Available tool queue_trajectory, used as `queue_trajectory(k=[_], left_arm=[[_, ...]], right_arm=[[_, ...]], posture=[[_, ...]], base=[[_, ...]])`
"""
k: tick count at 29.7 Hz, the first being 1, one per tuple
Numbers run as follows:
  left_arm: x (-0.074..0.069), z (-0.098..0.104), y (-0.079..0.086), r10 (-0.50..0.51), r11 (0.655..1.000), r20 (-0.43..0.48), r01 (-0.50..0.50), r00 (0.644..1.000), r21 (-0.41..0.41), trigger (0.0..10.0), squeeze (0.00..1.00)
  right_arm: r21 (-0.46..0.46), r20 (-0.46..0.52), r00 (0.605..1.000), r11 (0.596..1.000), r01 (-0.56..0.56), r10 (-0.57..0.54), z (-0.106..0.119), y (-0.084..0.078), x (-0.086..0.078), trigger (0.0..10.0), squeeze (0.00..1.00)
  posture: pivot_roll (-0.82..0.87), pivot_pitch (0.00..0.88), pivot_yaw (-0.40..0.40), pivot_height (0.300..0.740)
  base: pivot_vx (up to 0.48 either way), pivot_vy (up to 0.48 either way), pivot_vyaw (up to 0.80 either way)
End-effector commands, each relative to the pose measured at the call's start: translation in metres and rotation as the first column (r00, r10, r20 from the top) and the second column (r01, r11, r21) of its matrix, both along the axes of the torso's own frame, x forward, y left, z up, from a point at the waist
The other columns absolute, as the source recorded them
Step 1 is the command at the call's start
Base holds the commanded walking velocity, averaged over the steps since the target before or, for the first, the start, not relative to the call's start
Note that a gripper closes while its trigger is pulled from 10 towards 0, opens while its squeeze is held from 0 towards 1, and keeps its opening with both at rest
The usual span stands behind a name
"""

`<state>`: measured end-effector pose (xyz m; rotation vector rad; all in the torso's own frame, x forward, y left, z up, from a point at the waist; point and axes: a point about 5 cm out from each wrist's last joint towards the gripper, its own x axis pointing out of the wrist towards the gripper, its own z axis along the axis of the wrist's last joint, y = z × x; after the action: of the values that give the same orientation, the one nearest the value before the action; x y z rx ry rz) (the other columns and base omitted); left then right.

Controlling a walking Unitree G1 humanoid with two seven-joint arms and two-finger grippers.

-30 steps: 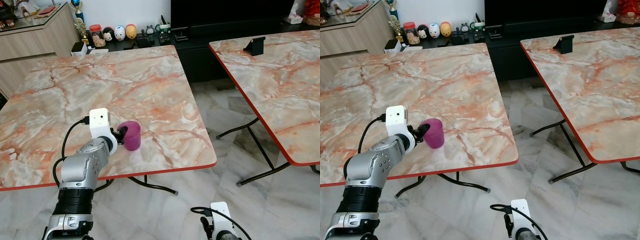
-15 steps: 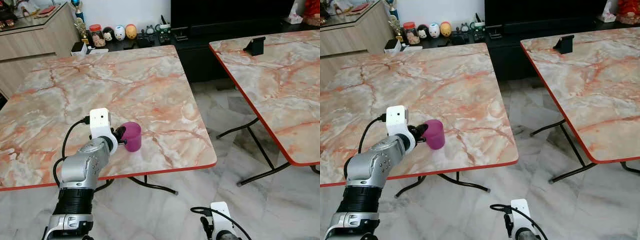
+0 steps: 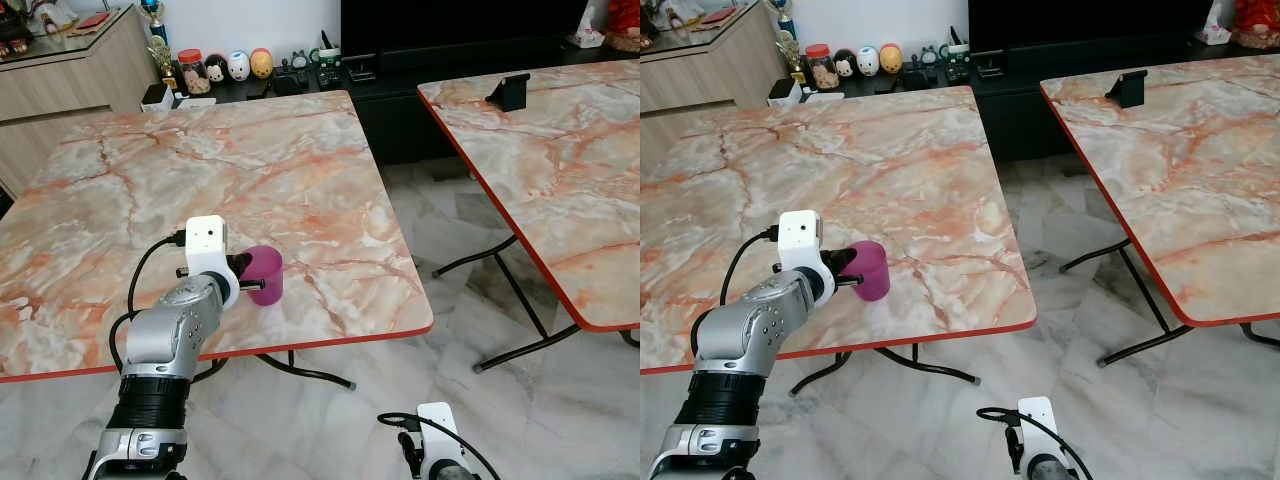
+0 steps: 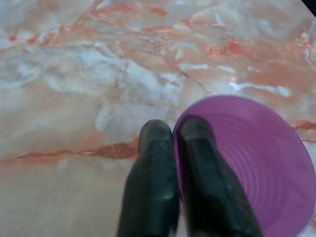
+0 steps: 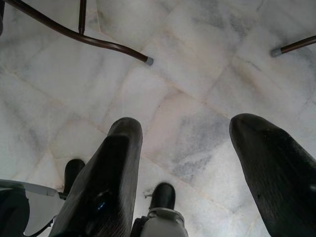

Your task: Setting the table

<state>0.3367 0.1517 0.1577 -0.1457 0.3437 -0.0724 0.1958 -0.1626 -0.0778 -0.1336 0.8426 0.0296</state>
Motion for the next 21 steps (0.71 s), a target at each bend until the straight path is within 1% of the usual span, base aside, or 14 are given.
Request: queue_trajectory(k=[1, 4, 8, 9, 10, 12, 13, 14, 15, 16, 18, 20, 21], left_arm=[[-0.002, 0.002, 0.003, -0.002, 0.999, 0.003, 0.002, 1.000, 0.050, 0.0, 0.00], [-0.004, -0.002, 0.004, 0.002, 0.998, -0.011, -0.002, 1.000, 0.056, 0.0, 0.00], [-0.005, -0.001, 0.003, 0.004, 0.999, 0.003, -0.004, 1.000, 0.052, 0.0, 0.00], [-0.004, 0.001, 0.004, 0.011, 0.999, 0.027, -0.013, 1.000, 0.040, 0.0, 0.00], [-0.004, 0.007, 0.003, 0.000, 1.000, 0.082, -0.002, 0.997, 0.017, 0.0, 0.00], [-0.004, 0.015, -0.001, -0.025, 1.000, 0.160, 0.025, 0.987, -0.001, 0.0, 0.00], [-0.005, 0.020, -0.002, -0.021, 1.000, 0.216, 0.025, 0.976, -0.015, 4.2, 0.00], [-0.006, 0.024, -0.003, -0.016, 0.999, 0.254, 0.023, 0.967, -0.024, 4.2, 0.00], [-0.008, 0.027, -0.002, 0.004, 0.999, 0.309, 0.009, 0.951, -0.041, 10.0, 0.00], [-0.013, 0.029, 0.002, 0.045, 0.998, 0.354, -0.023, 0.934, -0.065, 10.0, 0.00], [-0.016, 0.028, 0.005, 0.076, 0.995, 0.369, -0.050, 0.926, -0.082, 10.0, 0.00], [-0.020, 0.027, 0.009, 0.107, 0.994, 0.389, -0.084, 0.915, -0.075, 10.0, 0.00], [-0.022, 0.028, 0.012, 0.122, 0.992, 0.410, -0.103, 0.904, -0.069, 10.0, 0.00]], right_arm=[[0.001, -0.021, 1.000, 1.000, -0.006, 0.006, -0.002, 0.002, -0.004, 10.0, 0.00], [0.000, -0.026, 1.000, 1.000, -0.003, 0.003, -0.004, 0.000, -0.006, 10.0, 0.00], [-0.002, -0.031, 1.000, 1.000, -0.001, 0.001, -0.004, -0.003, -0.009, 10.0, 0.00], [-0.003, -0.032, 0.999, 1.000, -0.001, 0.001, -0.005, -0.005, -0.009, 10.0, 0.00], [-0.004, -0.034, 0.999, 1.000, 0.001, -0.001, -0.005, -0.007, -0.010, 10.0, 0.00], [-0.005, -0.036, 0.999, 1.000, 0.003, -0.003, -0.005, -0.009, -0.011, 10.0, 0.00], [-0.005, -0.037, 0.999, 1.000, 0.004, -0.004, -0.005, -0.010, -0.011, 10.0, 0.00], [-0.006, -0.038, 0.999, 1.000, 0.005, -0.005, -0.005, -0.010, -0.012, 10.0, 0.00], [-0.005, -0.037, 0.999, 1.000, 0.007, -0.007, -0.005, -0.011, -0.012, 10.0, 0.00], [-0.005, -0.034, 0.999, 1.000, 0.010, -0.010, -0.005, -0.011, -0.011, 10.0, 0.00], [-0.004, -0.032, 0.999, 1.000, 0.013, -0.013, -0.005, -0.012, -0.011, 10.0, 0.00], [-0.001, -0.023, 1.000, 1.000, 0.017, -0.017, -0.003, -0.012, -0.009, 10.0, 0.00], [0.000, -0.020, 1.000, 1.000, 0.017, -0.017, -0.003, -0.012, -0.008, 10.0, 0.00]], posture=[[-0.04, 0.000, 0.088, 0.740], [-0.04, 0.000, 0.086, 0.740], [-0.03, 0.000, 0.085, 0.740], [-0.04, 0.000, 0.085, 0.740], [-0.04, 0.000, 0.085, 0.740], [-0.04, 0.000, 0.084, 0.740], [-0.04, 0.000, 0.084, 0.740], [-0.04, 0.000, 0.084, 0.740], [-0.04, 0.000, 0.084, 0.740], [-0.05, 0.000, 0.086, 0.740], [-0.05, 0.000, 0.086, 0.740], [-0.05, 0.000, 0.085, 0.740], [-0.05, 0.000, 0.084, 0.740]], base=[[0.000, 0.000, 0.00], [0.000, 0.000, 0.00], [0.000, 0.000, 0.00], [0.000, 0.000, 0.00], [0.000, 0.000, 0.00], [0.000, 0.000, 0.00], [0.000, 0.000, 0.00], [0.000, 0.000, 0.00], [0.000, 0.000, 0.00], [0.000, 0.000, 0.00], [0.000, 0.000, 0.00], [0.000, 0.000, 0.00], [0.000, 0.000, 0.00]])
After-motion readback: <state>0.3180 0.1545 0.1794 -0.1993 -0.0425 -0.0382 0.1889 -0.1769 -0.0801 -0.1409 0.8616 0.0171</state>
